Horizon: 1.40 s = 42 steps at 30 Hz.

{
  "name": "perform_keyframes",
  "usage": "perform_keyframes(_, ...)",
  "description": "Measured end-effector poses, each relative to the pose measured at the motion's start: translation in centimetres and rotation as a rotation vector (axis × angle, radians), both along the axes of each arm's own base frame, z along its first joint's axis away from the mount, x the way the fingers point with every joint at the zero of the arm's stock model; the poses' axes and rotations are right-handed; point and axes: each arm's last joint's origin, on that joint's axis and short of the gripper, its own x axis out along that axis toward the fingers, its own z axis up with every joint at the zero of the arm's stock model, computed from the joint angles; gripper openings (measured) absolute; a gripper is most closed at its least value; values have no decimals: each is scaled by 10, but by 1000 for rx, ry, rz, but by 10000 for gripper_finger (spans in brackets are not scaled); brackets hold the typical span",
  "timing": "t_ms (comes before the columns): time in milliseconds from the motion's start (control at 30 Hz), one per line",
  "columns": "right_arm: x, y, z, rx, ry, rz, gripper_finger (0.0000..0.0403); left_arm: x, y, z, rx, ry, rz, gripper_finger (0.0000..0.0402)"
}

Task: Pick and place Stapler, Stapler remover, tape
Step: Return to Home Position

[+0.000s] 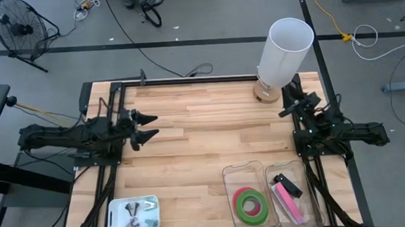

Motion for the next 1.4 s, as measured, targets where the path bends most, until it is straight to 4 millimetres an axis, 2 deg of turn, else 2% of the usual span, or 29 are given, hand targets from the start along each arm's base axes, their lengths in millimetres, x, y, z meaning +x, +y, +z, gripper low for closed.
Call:
perform_keyframes(167,4,0,-7,4,89,6,178,-16,1,-14,-3,-70,-1,374)
perform_keyframes(400,4,0,-8,5,106,6,178,-35,1,-26,-10,-206,-4,374)
perform_keyframes(567,5,0,-9,3,124,8,178,-34,2,-31,-10,-231,5,374)
perform_keyframes(733,13,7,-11,-107,167,339,178,-30,3,-45,-7,-183,14,374)
perform_keyframes(833,18,13,-16,-211,265,552,178,-27,4,-57,-5,-151,32,374)
perform_keyframes(967,21,19,-27,-283,402,753,178,-26,6,-66,-1,-74,49,374)
perform_keyframes(1167,23,22,-37,-275,482,891,178,-26,6,-69,-1,-50,46,374)
perform_keyframes(1400,23,24,-36,-178,405,982,178,-26,6,-68,-1,-55,47,374)
